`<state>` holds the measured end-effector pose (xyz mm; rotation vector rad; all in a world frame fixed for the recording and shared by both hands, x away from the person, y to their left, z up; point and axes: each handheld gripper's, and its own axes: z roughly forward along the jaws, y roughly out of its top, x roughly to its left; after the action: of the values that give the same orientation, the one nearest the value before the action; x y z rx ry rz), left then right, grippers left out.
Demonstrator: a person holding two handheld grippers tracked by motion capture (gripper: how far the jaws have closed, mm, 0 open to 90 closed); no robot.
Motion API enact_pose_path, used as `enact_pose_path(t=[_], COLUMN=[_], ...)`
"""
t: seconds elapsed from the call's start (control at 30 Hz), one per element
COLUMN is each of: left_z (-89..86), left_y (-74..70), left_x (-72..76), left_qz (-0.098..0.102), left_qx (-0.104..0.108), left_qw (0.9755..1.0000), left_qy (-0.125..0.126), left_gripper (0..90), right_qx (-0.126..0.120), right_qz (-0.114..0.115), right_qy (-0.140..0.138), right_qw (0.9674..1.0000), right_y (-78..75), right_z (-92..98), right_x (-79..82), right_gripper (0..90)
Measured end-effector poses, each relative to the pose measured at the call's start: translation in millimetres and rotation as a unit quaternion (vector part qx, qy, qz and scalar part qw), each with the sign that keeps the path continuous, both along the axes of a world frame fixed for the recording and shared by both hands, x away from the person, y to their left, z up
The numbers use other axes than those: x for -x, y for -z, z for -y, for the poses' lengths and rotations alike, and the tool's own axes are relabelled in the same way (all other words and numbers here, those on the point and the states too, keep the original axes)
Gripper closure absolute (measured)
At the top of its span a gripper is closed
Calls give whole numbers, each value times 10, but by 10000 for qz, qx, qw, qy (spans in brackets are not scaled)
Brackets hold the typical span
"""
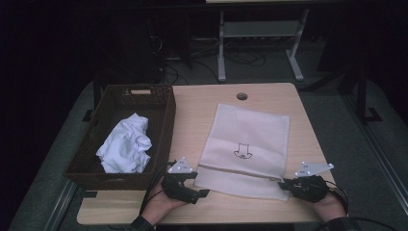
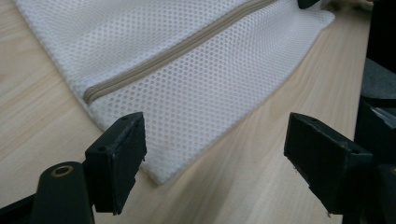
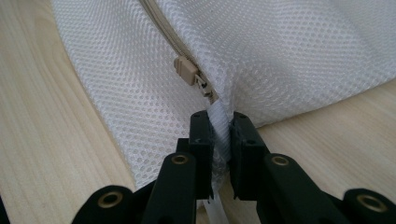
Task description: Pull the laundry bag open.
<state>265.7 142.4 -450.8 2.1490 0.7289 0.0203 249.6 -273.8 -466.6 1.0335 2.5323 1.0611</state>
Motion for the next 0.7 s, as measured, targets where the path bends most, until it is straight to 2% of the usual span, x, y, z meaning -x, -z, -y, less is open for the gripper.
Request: enact_pose_path(t=[0.4,0.6,0.7], left_z=[87,167,224], left_y=[-71,-136,-161], left_x=[-9,-21,-49], left_qz=[92,163,43], left_qx=[132,156,222], left_qw=[9997,9993,9986], left_qy=[170,304,474], left_gripper=[229,230,257], right_qx=[-353,-350,-438], right_qz=[190,269,282], right_qy=[-1,-76,-81], right_qw=[9992,9990,9986], right_y=[-109,-139,-172], right_z=[-82,-163,-175], right_x=[-35,-53,-46], right_gripper=[800,800,800])
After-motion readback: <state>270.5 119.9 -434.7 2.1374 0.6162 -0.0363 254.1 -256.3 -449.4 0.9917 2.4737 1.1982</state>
